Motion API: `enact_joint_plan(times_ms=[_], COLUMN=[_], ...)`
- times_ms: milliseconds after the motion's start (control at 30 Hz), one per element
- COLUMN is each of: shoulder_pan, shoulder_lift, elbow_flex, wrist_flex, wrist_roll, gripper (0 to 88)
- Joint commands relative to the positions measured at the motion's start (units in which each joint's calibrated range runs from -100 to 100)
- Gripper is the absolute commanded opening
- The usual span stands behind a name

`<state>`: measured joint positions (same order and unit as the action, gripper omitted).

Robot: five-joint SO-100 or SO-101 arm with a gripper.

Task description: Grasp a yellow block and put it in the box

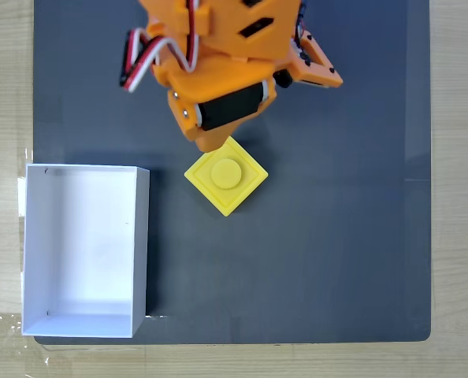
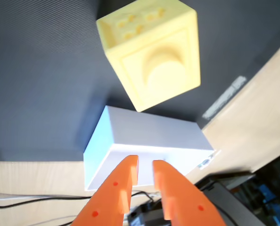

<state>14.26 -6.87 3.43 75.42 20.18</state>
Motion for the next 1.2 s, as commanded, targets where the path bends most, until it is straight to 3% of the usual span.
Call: enact_joint_plan(times_ms=[0, 200, 333, 967, 1167], shoulder_pan=[0.98, 1.99, 2.07, -0.88, -0.96], shoulder_lift=[0.85, 3.22, 5.85, 23.82, 25.60], elbow_flex=[-2.94, -3.03, -3.03, -3.12, -3.12], wrist_flex=[1.63, 5.99, 7.74, -7.62, -11.72], wrist_roll=[3.22, 6.53, 8.89, 9.46, 9.41], gripper=[15.9, 45.5, 54.7, 54.6, 36.0])
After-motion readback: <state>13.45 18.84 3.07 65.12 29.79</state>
